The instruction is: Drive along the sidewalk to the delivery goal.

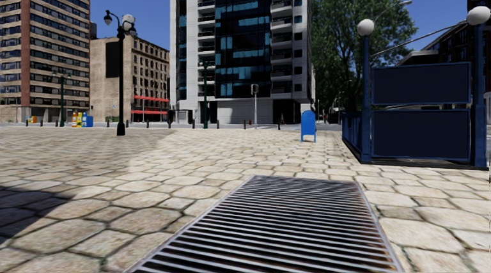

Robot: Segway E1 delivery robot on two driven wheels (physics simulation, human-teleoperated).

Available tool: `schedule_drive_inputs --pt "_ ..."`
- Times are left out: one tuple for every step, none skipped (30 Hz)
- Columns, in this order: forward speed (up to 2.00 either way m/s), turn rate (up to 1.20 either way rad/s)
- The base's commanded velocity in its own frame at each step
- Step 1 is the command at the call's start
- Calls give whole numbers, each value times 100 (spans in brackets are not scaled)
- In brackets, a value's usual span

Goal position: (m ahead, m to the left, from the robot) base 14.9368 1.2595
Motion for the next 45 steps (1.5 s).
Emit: schedule_drive_inputs --pt "200 34" --pt "200 34" --pt "200 34" --pt "200 34" --pt "200 34" --pt "200 34" --pt "200 34" --pt "200 34" --pt "200 34" --pt "200 23" --pt "200 10" --pt "200 5" --pt "200 5" --pt "200 3" --pt "200 1" --pt "200 1" --pt "200 0" --pt "200 0" --pt "200 0" --pt "200 0" --pt "200 0" --pt "200 0" --pt "200 0" --pt "200 0" --pt "200 0" --pt "200 0" --pt "200 0" --pt "200 0" --pt "200 0" --pt "200 0" --pt "200 0" --pt "200 0" --pt "200 0" --pt "200 0" --pt "200 0" --pt "200 0" --pt "200 0" --pt "200 0" --pt "200 0" --pt "200 0" --pt "200 0" --pt "200 0" --pt "200 0" --pt "200 0" --pt "200 0"
